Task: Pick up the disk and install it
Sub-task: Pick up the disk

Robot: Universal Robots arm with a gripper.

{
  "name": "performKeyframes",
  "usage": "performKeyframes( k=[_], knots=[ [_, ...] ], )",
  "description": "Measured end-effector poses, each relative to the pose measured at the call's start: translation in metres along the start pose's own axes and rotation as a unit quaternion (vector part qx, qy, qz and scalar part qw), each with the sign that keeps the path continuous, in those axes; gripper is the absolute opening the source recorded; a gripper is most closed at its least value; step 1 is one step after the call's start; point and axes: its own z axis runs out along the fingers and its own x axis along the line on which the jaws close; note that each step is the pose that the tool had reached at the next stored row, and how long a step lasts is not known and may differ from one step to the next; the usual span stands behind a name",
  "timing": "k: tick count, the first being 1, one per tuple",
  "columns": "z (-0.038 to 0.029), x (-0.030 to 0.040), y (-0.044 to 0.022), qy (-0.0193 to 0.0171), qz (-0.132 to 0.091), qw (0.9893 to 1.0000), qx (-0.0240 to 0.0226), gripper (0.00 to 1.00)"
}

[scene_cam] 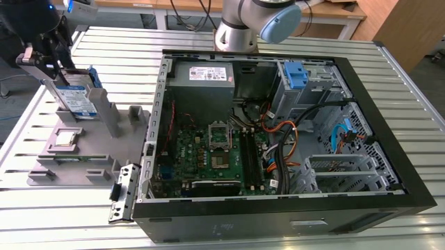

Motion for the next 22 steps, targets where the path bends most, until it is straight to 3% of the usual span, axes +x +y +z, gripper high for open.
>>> performKeyframes(
  k=[13,22],
  knots=[
    [0.0054,0.0004,0.0009,-0.0032,-0.001,1.0000,0.0051,0.53],
    [0.0068,-0.0032,0.0024,-0.0030,-0.001,1.0000,0.0055,0.53]
  ],
)
